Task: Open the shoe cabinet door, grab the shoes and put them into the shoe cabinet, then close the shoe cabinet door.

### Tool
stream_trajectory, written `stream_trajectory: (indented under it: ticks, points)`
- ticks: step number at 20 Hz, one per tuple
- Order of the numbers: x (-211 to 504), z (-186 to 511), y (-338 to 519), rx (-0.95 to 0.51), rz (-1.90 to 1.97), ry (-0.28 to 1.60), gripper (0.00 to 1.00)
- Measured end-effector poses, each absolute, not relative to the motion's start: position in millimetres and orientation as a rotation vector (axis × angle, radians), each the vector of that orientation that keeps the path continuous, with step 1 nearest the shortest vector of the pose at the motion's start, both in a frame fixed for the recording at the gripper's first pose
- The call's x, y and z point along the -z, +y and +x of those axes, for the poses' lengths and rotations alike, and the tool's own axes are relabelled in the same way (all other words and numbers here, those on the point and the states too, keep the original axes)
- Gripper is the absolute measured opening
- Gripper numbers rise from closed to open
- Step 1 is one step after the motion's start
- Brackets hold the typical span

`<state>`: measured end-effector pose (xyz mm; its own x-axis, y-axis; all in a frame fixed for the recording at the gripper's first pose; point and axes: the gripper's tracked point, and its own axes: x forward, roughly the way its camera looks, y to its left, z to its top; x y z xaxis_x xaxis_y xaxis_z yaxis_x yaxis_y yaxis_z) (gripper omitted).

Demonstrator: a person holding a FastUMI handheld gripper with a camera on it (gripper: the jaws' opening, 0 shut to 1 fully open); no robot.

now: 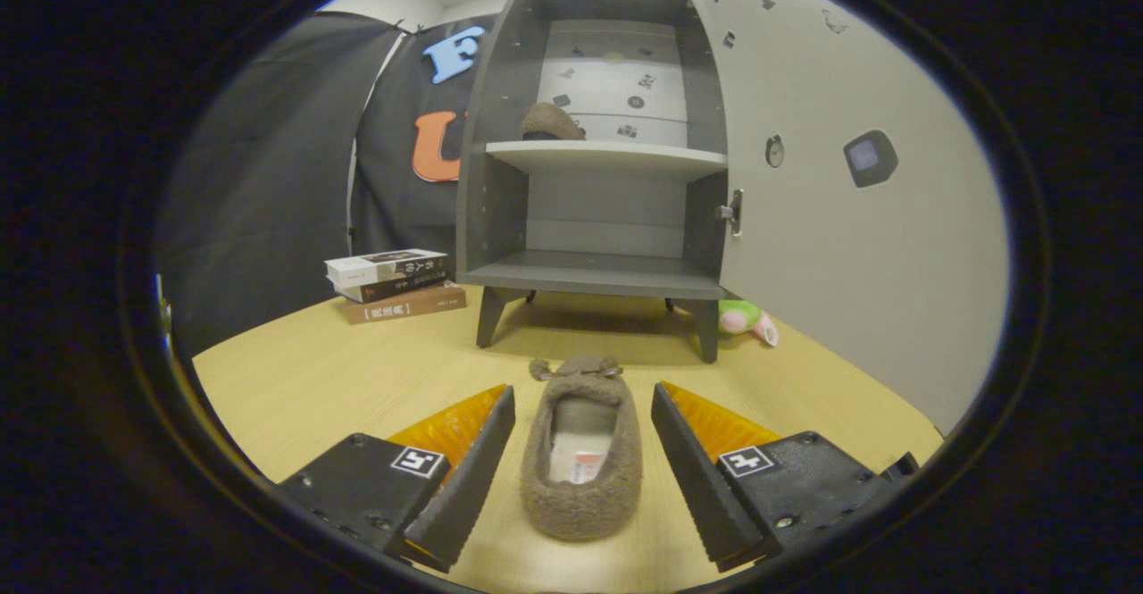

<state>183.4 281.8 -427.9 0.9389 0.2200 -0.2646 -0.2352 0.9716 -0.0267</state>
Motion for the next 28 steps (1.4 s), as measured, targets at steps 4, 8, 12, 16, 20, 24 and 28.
stream_trajectory:
  ticks: [4,8,12,16,20,24,28]
  points:
    - [458.9,195.0,302.2,-0.235,-0.043,0.382,0.73]
    - [468.8,213.7,294.2,-0.145,-0.114,0.417,0.48]
    - [490.2,220.8,305.7,-0.2,-0.039,0.529,0.24]
    - [481.9,214.2,300.9,-0.209,-0.057,0.495,0.11]
    - [458.9,201.5,291.3,-0.194,-0.086,0.45,0.11]
    - [417.7,179.8,299.2,-0.245,-0.069,0.411,0.11]
    - [352.8,162.9,302.4,-0.276,-0.078,0.319,0.11]
